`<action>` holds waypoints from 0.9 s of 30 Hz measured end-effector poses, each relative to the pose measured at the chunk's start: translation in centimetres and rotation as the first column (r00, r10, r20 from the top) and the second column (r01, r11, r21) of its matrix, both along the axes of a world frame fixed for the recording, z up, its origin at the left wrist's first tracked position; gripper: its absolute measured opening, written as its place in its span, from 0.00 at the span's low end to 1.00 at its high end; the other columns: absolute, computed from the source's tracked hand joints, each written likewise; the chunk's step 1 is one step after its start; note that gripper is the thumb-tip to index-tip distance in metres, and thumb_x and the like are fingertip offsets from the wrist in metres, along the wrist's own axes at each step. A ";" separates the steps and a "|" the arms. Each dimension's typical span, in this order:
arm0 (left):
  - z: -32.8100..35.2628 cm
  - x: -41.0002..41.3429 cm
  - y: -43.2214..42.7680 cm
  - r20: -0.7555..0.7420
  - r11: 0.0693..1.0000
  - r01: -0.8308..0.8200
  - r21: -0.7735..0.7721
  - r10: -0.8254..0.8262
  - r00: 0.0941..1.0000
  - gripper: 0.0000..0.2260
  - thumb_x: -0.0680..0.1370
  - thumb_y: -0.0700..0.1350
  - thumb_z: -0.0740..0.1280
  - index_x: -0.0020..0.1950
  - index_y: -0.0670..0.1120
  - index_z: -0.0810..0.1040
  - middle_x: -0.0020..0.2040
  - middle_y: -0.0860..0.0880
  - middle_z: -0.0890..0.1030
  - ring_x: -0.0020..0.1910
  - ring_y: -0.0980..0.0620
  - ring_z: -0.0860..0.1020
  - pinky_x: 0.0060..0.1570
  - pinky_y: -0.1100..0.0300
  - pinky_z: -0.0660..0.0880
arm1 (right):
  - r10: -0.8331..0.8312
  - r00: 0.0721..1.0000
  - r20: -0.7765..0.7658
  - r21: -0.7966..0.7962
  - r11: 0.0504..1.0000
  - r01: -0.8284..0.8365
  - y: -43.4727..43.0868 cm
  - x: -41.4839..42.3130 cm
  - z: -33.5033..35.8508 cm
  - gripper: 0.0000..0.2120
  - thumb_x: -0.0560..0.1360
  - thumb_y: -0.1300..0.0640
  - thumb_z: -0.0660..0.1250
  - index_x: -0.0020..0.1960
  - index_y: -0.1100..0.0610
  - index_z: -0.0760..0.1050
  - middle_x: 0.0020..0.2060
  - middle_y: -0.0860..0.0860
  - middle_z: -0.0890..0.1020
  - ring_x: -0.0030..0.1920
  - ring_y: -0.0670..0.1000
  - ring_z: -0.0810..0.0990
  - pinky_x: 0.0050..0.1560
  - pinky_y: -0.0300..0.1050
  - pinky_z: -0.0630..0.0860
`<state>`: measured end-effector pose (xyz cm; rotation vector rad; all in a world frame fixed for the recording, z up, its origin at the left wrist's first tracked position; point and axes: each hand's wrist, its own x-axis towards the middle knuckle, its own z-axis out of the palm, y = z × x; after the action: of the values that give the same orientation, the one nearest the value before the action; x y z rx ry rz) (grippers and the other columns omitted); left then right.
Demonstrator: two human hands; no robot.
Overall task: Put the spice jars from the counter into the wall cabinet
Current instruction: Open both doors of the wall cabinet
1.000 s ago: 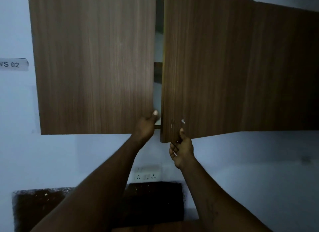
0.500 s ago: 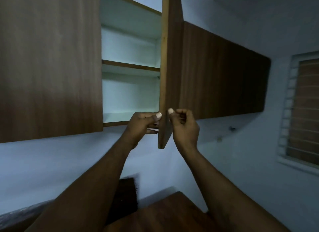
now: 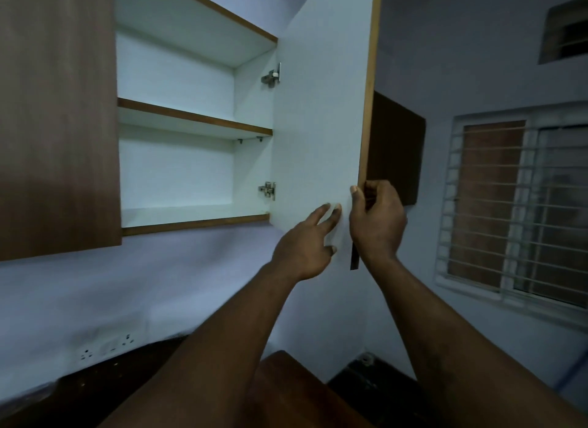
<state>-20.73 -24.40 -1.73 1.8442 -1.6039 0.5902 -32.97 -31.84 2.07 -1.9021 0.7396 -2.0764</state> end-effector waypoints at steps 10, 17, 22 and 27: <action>0.4 -3.4 -9.5 0.104 0.978 -0.064 0.198 0.044 0.994 0.46 0.78 0.56 0.70 0.81 0.61 0.36 0.83 0.53 0.41 0.82 0.43 0.48 0.71 0.41 0.68 | -0.108 0.986 -0.126 0.069 0.991 0.118 -9.4 -3.9 -1.0 0.08 0.78 0.55 0.71 0.56 0.55 0.77 0.51 0.51 0.83 0.48 0.50 0.81 0.46 0.42 0.75; -0.1 -4.1 -13.3 0.148 0.978 -0.087 0.188 0.059 0.987 0.46 0.78 0.54 0.69 0.81 0.60 0.37 0.83 0.50 0.40 0.82 0.42 0.47 0.71 0.41 0.67 | -0.070 0.983 -0.171 0.098 0.991 0.088 -14.2 -4.6 -1.6 0.09 0.78 0.57 0.71 0.57 0.54 0.76 0.51 0.51 0.83 0.49 0.51 0.81 0.48 0.44 0.77; -1.2 -3.5 -13.6 0.178 0.995 -0.082 0.064 0.070 0.982 0.42 0.79 0.50 0.67 0.83 0.57 0.40 0.84 0.50 0.44 0.82 0.43 0.50 0.72 0.43 0.67 | -0.151 0.971 -0.183 0.009 0.988 0.155 -14.4 -4.0 -2.2 0.11 0.77 0.58 0.71 0.59 0.54 0.75 0.54 0.52 0.79 0.54 0.52 0.78 0.49 0.49 0.79; -1.4 -1.5 -12.5 0.232 0.994 -0.102 0.031 0.092 0.968 0.41 0.78 0.48 0.68 0.83 0.55 0.46 0.83 0.50 0.52 0.80 0.44 0.56 0.72 0.45 0.67 | -0.293 0.933 -0.209 -0.234 0.941 0.243 -12.2 -2.4 -1.8 0.11 0.75 0.60 0.71 0.56 0.55 0.78 0.54 0.53 0.79 0.55 0.55 0.76 0.50 0.51 0.77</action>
<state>-22.21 -36.93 -3.15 1.9529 -1.6913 0.8469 -35.35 -43.99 0.26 -2.3138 0.9182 -2.1755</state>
